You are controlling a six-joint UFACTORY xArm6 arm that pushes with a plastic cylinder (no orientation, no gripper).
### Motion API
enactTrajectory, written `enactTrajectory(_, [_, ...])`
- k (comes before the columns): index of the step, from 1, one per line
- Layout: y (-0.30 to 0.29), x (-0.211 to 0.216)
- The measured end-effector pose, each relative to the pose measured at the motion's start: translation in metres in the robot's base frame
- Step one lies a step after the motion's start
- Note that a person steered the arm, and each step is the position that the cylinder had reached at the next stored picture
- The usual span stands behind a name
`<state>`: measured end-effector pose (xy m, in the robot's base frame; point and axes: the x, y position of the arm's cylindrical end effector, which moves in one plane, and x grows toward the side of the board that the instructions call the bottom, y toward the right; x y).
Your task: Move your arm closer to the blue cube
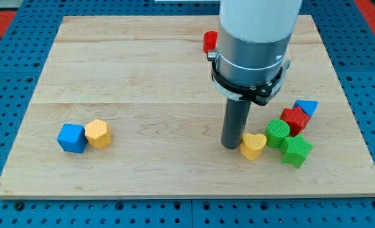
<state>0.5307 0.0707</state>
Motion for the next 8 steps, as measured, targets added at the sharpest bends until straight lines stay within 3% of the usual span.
enactTrajectory(2, [0.000, 0.011])
enactTrajectory(5, [-0.184, 0.069])
enactTrajectory(8, [-0.203, 0.057])
